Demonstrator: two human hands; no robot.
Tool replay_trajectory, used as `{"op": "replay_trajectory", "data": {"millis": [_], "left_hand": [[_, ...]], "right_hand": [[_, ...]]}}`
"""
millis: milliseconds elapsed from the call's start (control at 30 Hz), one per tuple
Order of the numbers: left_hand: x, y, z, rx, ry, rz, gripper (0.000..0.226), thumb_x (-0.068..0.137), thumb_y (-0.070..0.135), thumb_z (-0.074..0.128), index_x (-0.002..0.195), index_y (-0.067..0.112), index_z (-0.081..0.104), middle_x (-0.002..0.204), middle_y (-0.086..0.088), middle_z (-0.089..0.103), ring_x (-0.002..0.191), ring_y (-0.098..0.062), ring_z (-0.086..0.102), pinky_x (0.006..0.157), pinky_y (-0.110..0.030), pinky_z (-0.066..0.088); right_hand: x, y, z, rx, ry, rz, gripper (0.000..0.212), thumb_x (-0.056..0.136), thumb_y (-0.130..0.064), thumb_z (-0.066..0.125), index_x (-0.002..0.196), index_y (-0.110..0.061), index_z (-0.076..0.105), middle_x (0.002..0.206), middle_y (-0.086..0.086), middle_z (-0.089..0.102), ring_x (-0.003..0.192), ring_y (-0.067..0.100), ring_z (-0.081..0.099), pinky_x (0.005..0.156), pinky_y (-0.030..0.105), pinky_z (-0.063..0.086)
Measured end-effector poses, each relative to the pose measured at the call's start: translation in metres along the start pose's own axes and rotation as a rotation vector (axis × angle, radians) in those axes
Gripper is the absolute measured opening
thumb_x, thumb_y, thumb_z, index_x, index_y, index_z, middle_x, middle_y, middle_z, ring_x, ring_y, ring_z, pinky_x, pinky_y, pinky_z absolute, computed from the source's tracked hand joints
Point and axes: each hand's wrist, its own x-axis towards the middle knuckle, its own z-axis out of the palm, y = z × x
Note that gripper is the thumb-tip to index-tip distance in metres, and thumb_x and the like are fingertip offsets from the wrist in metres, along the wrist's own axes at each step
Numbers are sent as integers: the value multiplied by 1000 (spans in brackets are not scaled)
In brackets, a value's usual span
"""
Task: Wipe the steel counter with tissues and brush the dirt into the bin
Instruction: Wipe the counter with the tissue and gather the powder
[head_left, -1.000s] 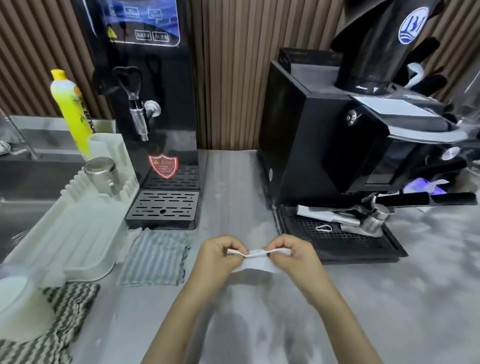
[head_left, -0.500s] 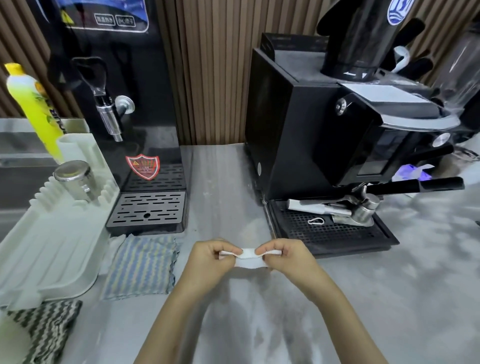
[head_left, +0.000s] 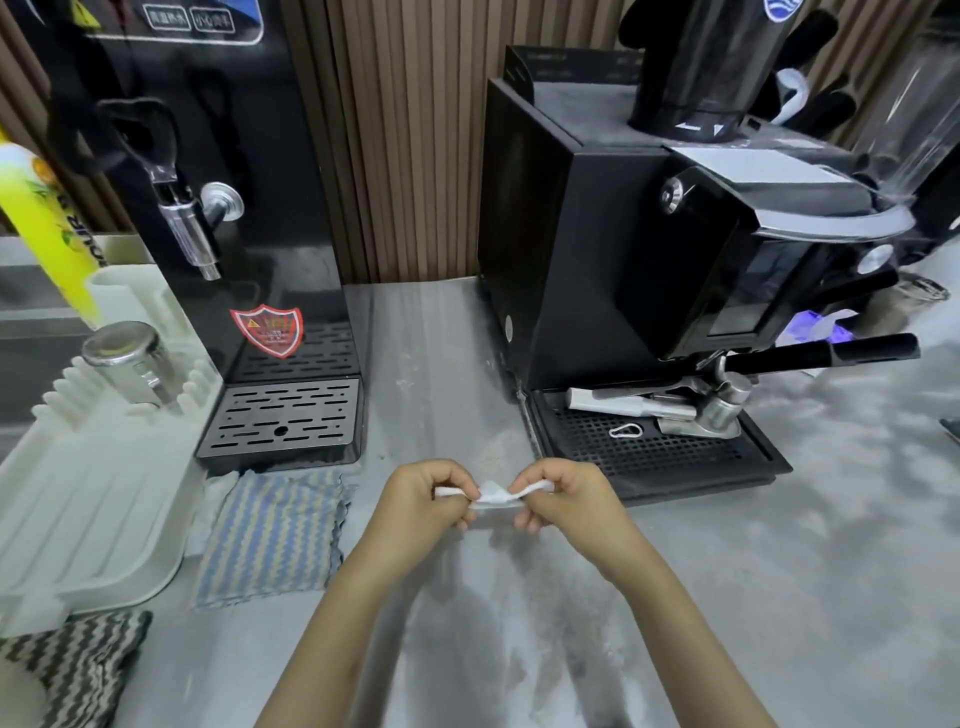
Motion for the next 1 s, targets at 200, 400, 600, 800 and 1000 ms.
{"op": "replay_trajectory", "data": {"millis": [200, 400, 600, 800, 1000], "left_hand": [[6, -5, 1, -2, -28, -32, 34, 75, -15, 54, 64, 14, 67, 57, -3, 63, 52, -12, 55, 57, -19, 46], [21, -16, 1, 64, -24, -15, 28, 77, -4, 66, 61, 19, 69, 66, 2, 65, 57, -4, 56, 56, -10, 43], [60, -31, 5, 237, 81, 54, 27, 75, -8, 66, 65, 17, 67, 60, 4, 56, 54, -6, 48, 50, -7, 38], [114, -46, 9, 576, 146, 251, 15, 78, -2, 66, 86, 6, 75, 78, -14, 68, 85, -27, 54, 74, -31, 46], [141, -62, 13, 719, 97, 246, 20, 86, -1, 54, 96, 3, 71, 89, -14, 63, 84, -18, 45, 76, -30, 43]], "right_hand": [[10, 8, -2, 21, 3, 34, 34, 80, 14, 45, 75, -12, 66, 61, 4, 65, 58, 14, 60, 63, 18, 50], [22, 13, -3, -32, -18, 25, 17, 80, 0, 64, 82, -16, 67, 77, 4, 65, 68, 19, 63, 69, 26, 54], [80, 27, 7, -483, -33, -153, 27, 80, 3, 55, 98, -8, 72, 88, 4, 63, 76, 10, 58, 65, 6, 40], [152, 38, 9, -967, 41, -381, 28, 79, 3, 59, 96, -12, 74, 95, 11, 72, 92, 32, 56, 76, 23, 41], [184, 32, 20, -1381, -154, -298, 23, 82, 4, 51, 103, -1, 61, 106, 13, 56, 106, 30, 53, 78, 35, 46]]}}
